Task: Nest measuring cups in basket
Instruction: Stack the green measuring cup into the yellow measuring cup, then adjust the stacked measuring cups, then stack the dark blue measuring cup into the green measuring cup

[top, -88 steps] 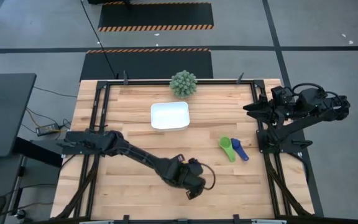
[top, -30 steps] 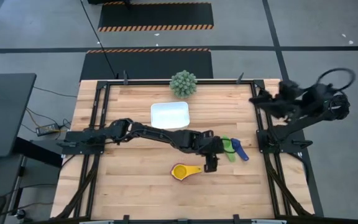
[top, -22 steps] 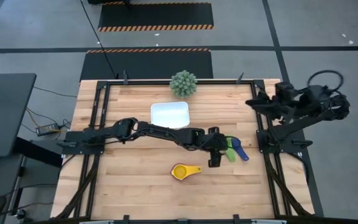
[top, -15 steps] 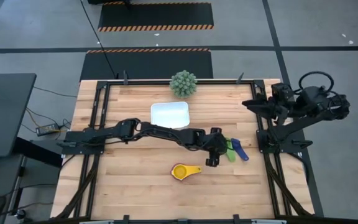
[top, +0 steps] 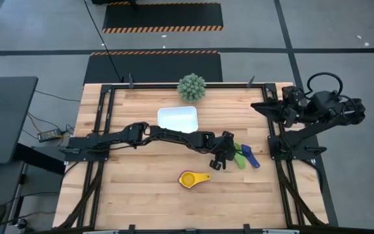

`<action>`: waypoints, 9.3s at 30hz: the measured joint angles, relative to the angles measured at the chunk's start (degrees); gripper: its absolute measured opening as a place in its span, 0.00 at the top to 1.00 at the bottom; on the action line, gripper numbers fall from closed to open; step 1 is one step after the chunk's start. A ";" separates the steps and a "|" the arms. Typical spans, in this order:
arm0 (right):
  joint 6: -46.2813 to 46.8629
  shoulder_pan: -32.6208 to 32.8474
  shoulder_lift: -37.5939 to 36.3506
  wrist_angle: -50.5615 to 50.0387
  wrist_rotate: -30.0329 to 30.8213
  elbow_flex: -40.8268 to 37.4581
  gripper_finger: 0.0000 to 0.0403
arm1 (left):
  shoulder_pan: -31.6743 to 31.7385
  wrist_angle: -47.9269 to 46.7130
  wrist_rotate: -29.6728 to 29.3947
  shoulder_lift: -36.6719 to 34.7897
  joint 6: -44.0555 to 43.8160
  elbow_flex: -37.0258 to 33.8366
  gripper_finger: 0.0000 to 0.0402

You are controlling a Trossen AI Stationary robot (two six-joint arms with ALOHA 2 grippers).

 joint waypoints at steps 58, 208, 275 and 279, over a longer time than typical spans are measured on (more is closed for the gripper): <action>-11.32 3.12 0.19 2.25 -1.79 0.04 0.46 | -12.68 -46.83 -5.28 -20.21 -60.21 0.07 1.00; -4.42 7.82 43.64 -45.09 -16.31 7.30 0.29 | -31.91 -23.15 -34.71 -89.67 -69.76 -66.49 0.98; 9.09 38.75 51.79 -42.17 -1.81 -16.22 0.78 | -32.05 5.78 -28.30 -94.40 -74.65 -85.35 0.98; 10.11 38.71 51.76 -42.37 -0.48 -16.18 0.92 | -32.05 5.76 -28.40 -94.40 -74.65 -85.35 0.98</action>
